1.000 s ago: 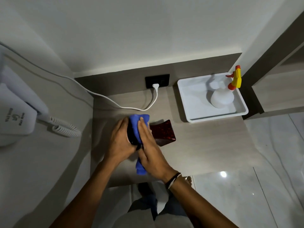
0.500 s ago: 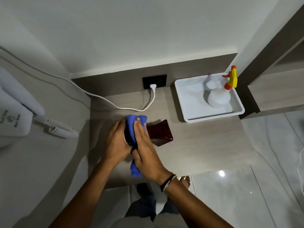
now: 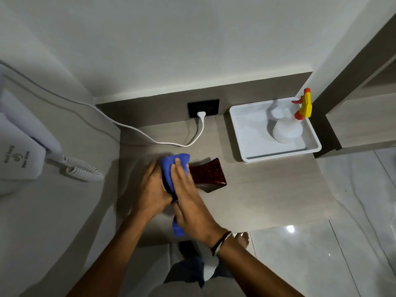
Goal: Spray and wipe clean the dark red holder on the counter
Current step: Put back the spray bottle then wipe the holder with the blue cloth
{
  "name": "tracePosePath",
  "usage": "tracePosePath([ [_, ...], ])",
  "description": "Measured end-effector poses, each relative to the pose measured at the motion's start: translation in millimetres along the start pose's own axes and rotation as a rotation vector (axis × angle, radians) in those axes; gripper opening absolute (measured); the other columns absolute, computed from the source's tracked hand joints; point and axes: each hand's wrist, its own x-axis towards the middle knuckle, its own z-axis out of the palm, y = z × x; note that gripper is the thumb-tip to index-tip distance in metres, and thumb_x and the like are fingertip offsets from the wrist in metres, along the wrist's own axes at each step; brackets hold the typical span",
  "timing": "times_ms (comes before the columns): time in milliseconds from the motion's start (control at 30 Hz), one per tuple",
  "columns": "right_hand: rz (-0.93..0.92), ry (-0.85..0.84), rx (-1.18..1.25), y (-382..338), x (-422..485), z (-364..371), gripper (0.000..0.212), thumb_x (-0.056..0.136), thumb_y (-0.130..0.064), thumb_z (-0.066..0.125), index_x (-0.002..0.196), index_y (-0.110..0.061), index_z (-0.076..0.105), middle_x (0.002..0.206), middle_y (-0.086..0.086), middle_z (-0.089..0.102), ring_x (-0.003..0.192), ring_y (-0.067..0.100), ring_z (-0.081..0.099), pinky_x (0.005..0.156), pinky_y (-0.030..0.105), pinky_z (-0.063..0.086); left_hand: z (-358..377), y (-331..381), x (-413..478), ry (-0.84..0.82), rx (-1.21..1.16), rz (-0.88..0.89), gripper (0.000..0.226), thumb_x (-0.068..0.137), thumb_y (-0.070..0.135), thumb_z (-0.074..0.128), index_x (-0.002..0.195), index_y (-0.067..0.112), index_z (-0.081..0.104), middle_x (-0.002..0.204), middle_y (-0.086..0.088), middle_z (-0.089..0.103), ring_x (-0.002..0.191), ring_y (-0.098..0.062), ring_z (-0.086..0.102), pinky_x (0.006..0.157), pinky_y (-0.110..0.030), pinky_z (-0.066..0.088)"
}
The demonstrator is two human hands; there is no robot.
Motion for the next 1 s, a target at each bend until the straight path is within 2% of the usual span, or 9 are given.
tracePosePath([
  [100,-0.026,-0.013,-0.143,25,-2,-13,0.091,0.091,0.011,0.036,0.170,-0.012,-0.003,0.180,0.006,-0.014,0.168,0.032,-0.007,0.133,0.039,0.026,-2,-7,-1,-0.029,0.038,-0.016,0.091,0.058,0.016,0.091,0.142,0.008,0.058,0.136,-0.011,0.065,0.125,-0.030,0.062,0.104,-0.034,0.050],
  [233,0.301,-0.110,-0.439,96,-18,-49,0.090,0.102,0.012,0.046,0.169,-0.011,-0.009,0.176,0.007,-0.023,0.166,0.037,-0.011,0.134,0.044,0.024,-3,-9,-4,-0.061,0.082,-0.016,0.109,0.057,0.022,0.096,0.152,0.018,0.044,0.144,-0.002,0.054,0.128,-0.028,0.057,0.099,-0.035,0.053],
  [367,0.530,0.022,-0.034,116,-30,-69,0.080,0.099,0.015,0.049,0.168,-0.005,0.015,0.177,0.018,0.018,0.163,0.038,0.024,0.134,0.049,0.024,2,-8,0,-0.049,0.068,-0.040,0.111,0.064,0.031,0.095,0.158,0.022,0.036,0.150,-0.002,0.050,0.136,-0.030,0.052,0.107,-0.045,0.052],
  [533,0.657,0.276,0.646,99,-15,-63,0.083,0.092,0.024,0.033,0.160,-0.023,0.047,0.154,0.016,0.059,0.133,0.032,0.061,0.119,0.046,0.044,3,-11,1,-0.049,0.021,-0.126,0.117,0.081,0.049,0.085,0.169,0.035,0.010,0.159,-0.011,0.041,0.144,-0.034,0.043,0.113,-0.053,0.046],
  [667,0.756,0.415,0.827,100,3,-69,0.074,0.094,0.019,0.035,0.133,-0.034,0.068,0.129,0.013,0.077,0.122,0.047,0.069,0.105,0.054,0.059,-11,-5,14,-0.111,-0.072,-0.217,0.087,0.087,0.086,0.050,0.154,0.072,-0.004,0.171,-0.003,0.035,0.153,-0.030,0.040,0.120,-0.057,0.039],
  [767,0.781,0.404,0.798,104,14,-74,0.072,0.095,0.016,0.035,0.120,-0.041,0.071,0.111,0.001,0.082,0.116,0.043,0.072,0.096,0.047,0.066,-20,-10,18,-0.322,-0.138,-0.277,0.112,0.066,0.100,0.060,0.153,0.072,-0.005,0.180,0.006,0.010,0.162,-0.022,0.020,0.128,-0.061,0.024],
  [833,0.758,0.392,0.742,108,18,-77,0.070,0.096,0.015,0.035,0.124,-0.039,0.070,0.115,0.002,0.080,0.116,0.038,0.073,0.103,0.055,0.062,-19,-13,16,-0.416,-0.061,-0.227,0.147,0.049,0.091,0.082,0.155,0.065,-0.016,0.179,0.011,-0.010,0.161,-0.011,0.004,0.130,-0.053,0.018],
  [900,0.689,0.356,0.628,105,19,-78,0.069,0.095,0.016,0.036,0.142,-0.027,0.062,0.134,0.009,0.073,0.127,0.035,0.068,0.115,0.051,0.054,-17,-11,13,-0.423,0.036,-0.203,0.161,0.046,0.073,0.096,0.158,0.058,-0.019,0.179,0.010,-0.013,0.162,-0.014,0.004,0.128,-0.050,0.024],
  [1000,0.541,0.207,0.150,95,11,-62,0.075,0.097,0.015,0.046,0.167,-0.007,0.027,0.173,0.016,0.032,0.161,0.033,0.032,0.133,0.038,0.026,-9,-7,10,-0.211,0.127,-0.102,0.136,0.061,0.029,0.102,0.165,0.032,0.014,0.169,-0.006,0.033,0.152,-0.029,0.037,0.119,-0.052,0.043],
])
